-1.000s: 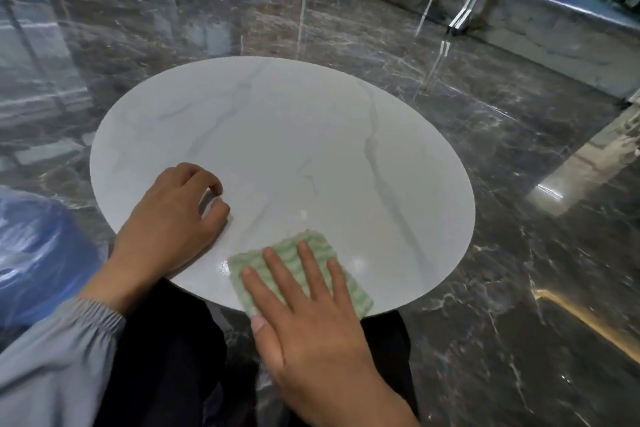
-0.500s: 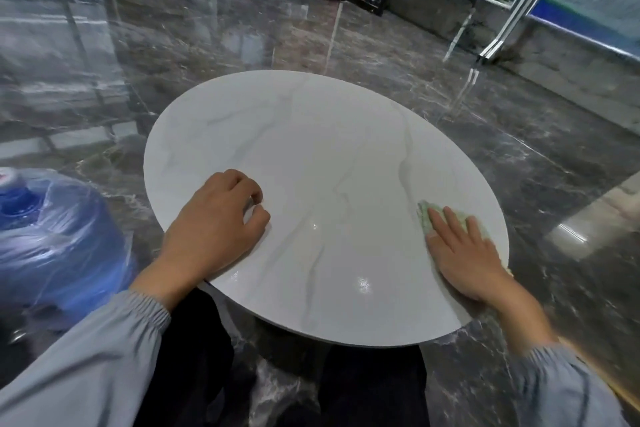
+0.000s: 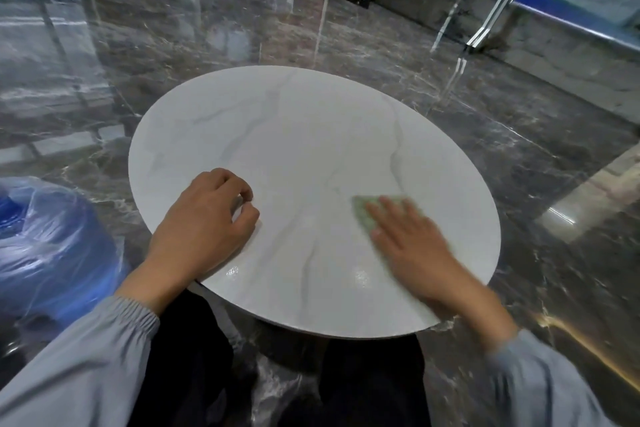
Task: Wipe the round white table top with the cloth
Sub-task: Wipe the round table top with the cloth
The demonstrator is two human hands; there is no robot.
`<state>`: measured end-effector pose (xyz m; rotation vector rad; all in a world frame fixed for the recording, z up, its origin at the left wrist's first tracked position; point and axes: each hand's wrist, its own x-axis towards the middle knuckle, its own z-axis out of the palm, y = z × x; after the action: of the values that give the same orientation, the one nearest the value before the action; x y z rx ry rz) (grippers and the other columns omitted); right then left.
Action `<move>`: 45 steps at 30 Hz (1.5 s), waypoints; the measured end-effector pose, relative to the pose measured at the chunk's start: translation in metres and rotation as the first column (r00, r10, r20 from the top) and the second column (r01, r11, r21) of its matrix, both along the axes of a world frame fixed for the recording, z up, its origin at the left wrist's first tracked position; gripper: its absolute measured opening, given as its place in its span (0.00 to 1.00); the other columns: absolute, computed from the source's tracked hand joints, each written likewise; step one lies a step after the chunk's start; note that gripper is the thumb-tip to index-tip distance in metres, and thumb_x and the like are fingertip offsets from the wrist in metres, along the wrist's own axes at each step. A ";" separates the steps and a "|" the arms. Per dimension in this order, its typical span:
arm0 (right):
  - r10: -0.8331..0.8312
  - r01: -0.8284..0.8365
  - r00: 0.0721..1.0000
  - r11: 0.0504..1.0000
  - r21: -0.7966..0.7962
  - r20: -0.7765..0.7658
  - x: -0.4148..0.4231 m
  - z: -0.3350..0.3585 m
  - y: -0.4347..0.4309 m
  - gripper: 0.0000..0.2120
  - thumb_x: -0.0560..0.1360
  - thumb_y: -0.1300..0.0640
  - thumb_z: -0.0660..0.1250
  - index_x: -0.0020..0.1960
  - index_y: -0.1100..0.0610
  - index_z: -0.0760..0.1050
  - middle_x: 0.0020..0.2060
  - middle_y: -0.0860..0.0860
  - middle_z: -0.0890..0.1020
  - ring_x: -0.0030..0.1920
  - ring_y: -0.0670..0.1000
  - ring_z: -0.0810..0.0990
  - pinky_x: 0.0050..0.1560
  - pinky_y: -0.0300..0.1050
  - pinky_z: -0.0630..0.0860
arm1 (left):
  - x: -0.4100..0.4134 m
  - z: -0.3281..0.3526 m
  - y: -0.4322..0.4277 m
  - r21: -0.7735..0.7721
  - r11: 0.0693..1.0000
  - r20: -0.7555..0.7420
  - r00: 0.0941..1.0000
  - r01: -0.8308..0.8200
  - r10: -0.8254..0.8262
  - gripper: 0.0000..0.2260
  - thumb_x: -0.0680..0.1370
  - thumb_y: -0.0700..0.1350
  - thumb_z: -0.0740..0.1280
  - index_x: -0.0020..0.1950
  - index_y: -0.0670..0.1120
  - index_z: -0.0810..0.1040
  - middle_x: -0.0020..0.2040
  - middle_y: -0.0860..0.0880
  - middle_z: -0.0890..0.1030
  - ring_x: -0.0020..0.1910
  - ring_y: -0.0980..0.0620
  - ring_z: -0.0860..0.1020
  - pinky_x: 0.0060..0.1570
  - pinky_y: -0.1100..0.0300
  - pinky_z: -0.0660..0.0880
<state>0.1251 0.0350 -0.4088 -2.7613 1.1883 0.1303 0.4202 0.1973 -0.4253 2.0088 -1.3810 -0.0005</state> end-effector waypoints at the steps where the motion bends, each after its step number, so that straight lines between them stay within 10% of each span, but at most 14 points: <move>1: -0.145 0.145 0.989 0.989 0.014 -0.016 -0.019 -0.003 -0.031 0.29 0.77 0.35 0.29 0.78 0.30 0.32 0.82 0.37 0.40 0.81 0.47 0.35 0.81 0.60 0.43 | 0.000 0.000 0.001 -0.001 1.000 0.003 1.000 -0.002 0.002 0.06 0.78 0.48 0.67 0.53 0.49 0.81 0.56 0.52 0.78 0.58 0.51 0.73 0.56 0.56 0.70; 4: -0.528 0.527 0.849 0.848 0.064 0.013 -0.066 0.001 -0.097 0.33 0.76 0.31 0.33 0.81 0.31 0.39 0.83 0.40 0.44 0.83 0.52 0.40 0.80 0.65 0.45 | 0.000 -0.001 0.000 -0.002 1.000 0.022 1.000 0.008 -0.008 0.06 0.78 0.47 0.68 0.53 0.49 0.81 0.56 0.52 0.78 0.57 0.51 0.73 0.55 0.58 0.68; 7: -0.571 0.574 0.819 0.816 0.072 -0.051 -0.048 0.008 -0.093 0.27 0.84 0.38 0.40 0.82 0.33 0.39 0.83 0.40 0.42 0.83 0.56 0.39 0.79 0.65 0.40 | 0.001 0.000 0.000 -0.004 1.000 0.027 1.000 0.006 -0.006 0.05 0.78 0.47 0.69 0.52 0.49 0.81 0.55 0.52 0.78 0.57 0.51 0.73 0.55 0.56 0.70; 11: -0.157 0.156 0.986 0.988 -0.017 -0.053 0.029 -0.001 -0.019 0.26 0.76 0.34 0.24 0.74 0.29 0.25 0.83 0.43 0.40 0.83 0.58 0.38 0.79 0.67 0.42 | 0.000 0.000 -0.001 -0.008 1.000 0.016 1.000 -0.006 0.007 0.03 0.78 0.46 0.70 0.51 0.49 0.81 0.55 0.52 0.78 0.57 0.49 0.74 0.55 0.54 0.71; 17: 0.374 -0.382 0.924 0.917 0.113 0.083 0.064 0.013 0.115 0.24 0.86 0.39 0.44 0.81 0.31 0.42 0.82 0.36 0.40 0.80 0.48 0.29 0.76 0.52 0.26 | -0.001 0.002 -0.002 0.001 1.000 -0.008 1.000 -0.021 0.021 0.04 0.77 0.43 0.70 0.50 0.50 0.81 0.54 0.52 0.78 0.57 0.49 0.74 0.55 0.54 0.68; 23: -0.081 0.081 0.997 0.997 0.013 -0.005 -0.005 0.008 -0.040 0.24 0.81 0.36 0.33 0.75 0.30 0.31 0.83 0.40 0.44 0.83 0.52 0.40 0.80 0.60 0.46 | -0.001 0.003 -0.002 -0.009 1.000 -0.005 1.000 -0.009 0.009 0.03 0.78 0.43 0.70 0.50 0.50 0.81 0.54 0.53 0.78 0.57 0.49 0.74 0.57 0.53 0.71; 30: -0.557 0.560 0.828 0.827 0.050 -0.072 -0.068 -0.002 -0.166 0.32 0.77 0.35 0.35 0.82 0.35 0.42 0.82 0.38 0.42 0.83 0.56 0.38 0.78 0.69 0.41 | -0.005 0.008 0.000 0.015 1.000 -0.021 0.999 -0.026 0.026 0.03 0.78 0.44 0.70 0.50 0.50 0.81 0.53 0.55 0.77 0.57 0.53 0.72 0.55 0.57 0.67; 36: -0.065 0.065 0.996 0.998 0.001 -0.055 0.063 0.007 -0.063 0.26 0.86 0.42 0.41 0.81 0.34 0.36 0.83 0.43 0.41 0.83 0.58 0.38 0.79 0.65 0.41 | -0.001 0.006 -0.001 -0.028 0.998 -0.094 0.994 -0.050 0.047 0.07 0.80 0.42 0.68 0.57 0.50 0.79 0.55 0.55 0.77 0.57 0.53 0.74 0.56 0.58 0.68; 40: 0.443 -0.444 0.896 0.894 0.059 0.020 0.103 0.003 0.079 0.26 0.84 0.38 0.39 0.81 0.33 0.40 0.83 0.41 0.41 0.82 0.55 0.32 0.76 0.61 0.28 | 0.002 0.009 0.000 -0.155 0.982 -0.225 0.972 -0.110 0.073 0.07 0.82 0.40 0.66 0.58 0.50 0.78 0.53 0.54 0.78 0.51 0.56 0.74 0.53 0.66 0.66; 45: 0.385 -0.394 0.917 0.916 0.080 0.103 0.086 0.016 0.059 0.24 0.86 0.37 0.44 0.81 0.31 0.44 0.83 0.38 0.45 0.82 0.48 0.36 0.79 0.53 0.35 | 0.003 0.009 -0.001 -0.156 0.981 -0.270 0.960 -0.118 0.073 0.07 0.83 0.41 0.66 0.57 0.52 0.79 0.52 0.55 0.79 0.51 0.59 0.73 0.54 0.60 0.67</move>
<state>0.2107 0.0939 -0.3933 -2.8445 0.5787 0.1050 0.4235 0.1968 -0.4167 1.8548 -1.0784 -0.0998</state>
